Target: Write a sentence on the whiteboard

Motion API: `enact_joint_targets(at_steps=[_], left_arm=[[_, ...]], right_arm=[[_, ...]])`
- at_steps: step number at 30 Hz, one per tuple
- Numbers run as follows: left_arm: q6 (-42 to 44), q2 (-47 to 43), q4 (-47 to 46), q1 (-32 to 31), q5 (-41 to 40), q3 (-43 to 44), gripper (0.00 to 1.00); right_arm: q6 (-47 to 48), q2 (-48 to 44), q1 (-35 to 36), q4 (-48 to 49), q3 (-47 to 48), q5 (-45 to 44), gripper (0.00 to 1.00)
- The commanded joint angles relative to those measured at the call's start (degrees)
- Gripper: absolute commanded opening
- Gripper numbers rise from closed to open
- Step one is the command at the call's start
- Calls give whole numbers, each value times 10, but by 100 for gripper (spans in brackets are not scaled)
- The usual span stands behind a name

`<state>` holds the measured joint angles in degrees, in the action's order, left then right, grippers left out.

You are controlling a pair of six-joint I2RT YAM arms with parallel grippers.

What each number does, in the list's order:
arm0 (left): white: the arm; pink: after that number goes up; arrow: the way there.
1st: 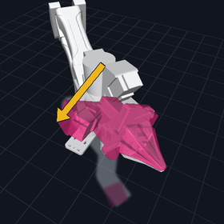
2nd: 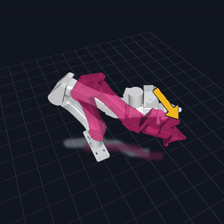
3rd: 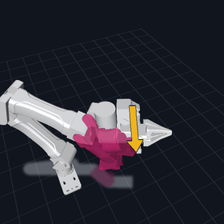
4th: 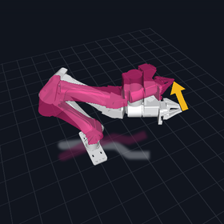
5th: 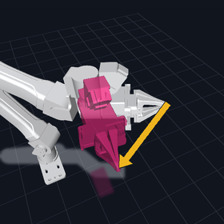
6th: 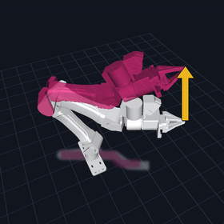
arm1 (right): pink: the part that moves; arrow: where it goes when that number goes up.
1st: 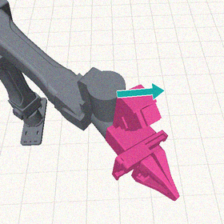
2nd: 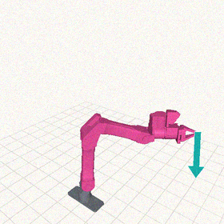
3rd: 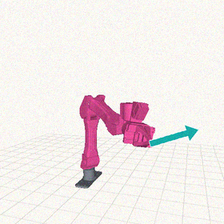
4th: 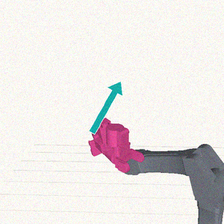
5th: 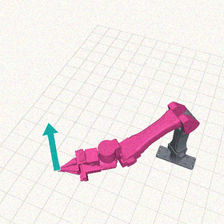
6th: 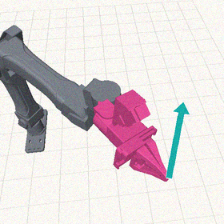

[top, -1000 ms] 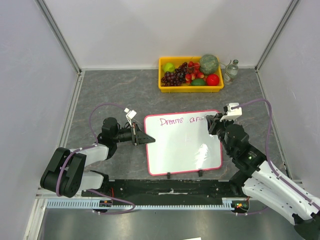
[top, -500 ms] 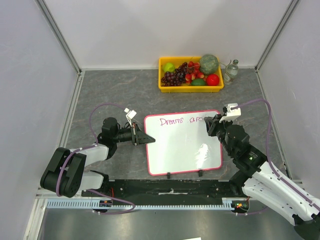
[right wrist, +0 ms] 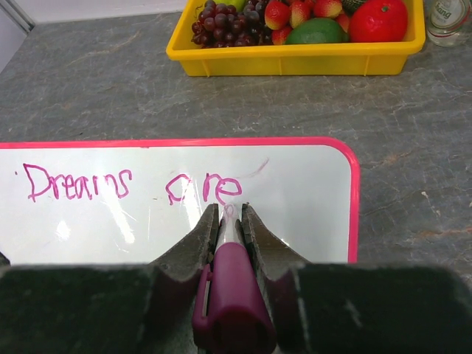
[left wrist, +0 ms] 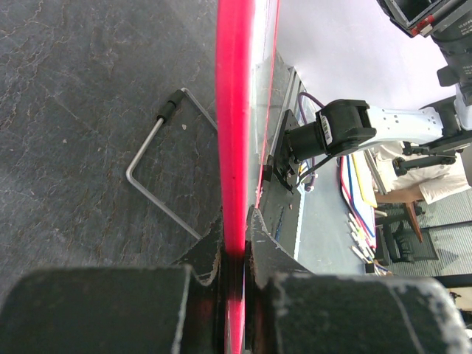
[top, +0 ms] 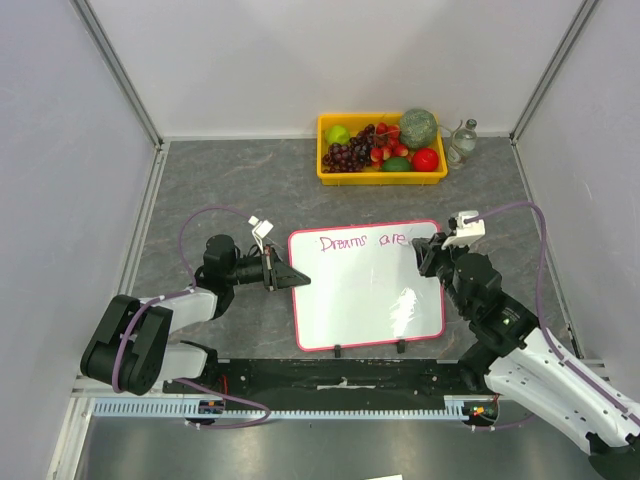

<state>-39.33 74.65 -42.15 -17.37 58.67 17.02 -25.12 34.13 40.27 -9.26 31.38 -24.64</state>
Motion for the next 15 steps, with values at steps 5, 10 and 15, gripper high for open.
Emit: enact_joint_targets(at_steps=[5,10,15], left_arm=[[87,12,36,-2,-47,-12,2],[87,8,36,-2,-47,-13,2],[87,8,36,-3,-48,-13,2]], right_arm=[[3,1,-1,-13,5,-43,0],[6,-30,-1,-9,20,-23,0],[7,-63,-1,-15,36,12,0]])
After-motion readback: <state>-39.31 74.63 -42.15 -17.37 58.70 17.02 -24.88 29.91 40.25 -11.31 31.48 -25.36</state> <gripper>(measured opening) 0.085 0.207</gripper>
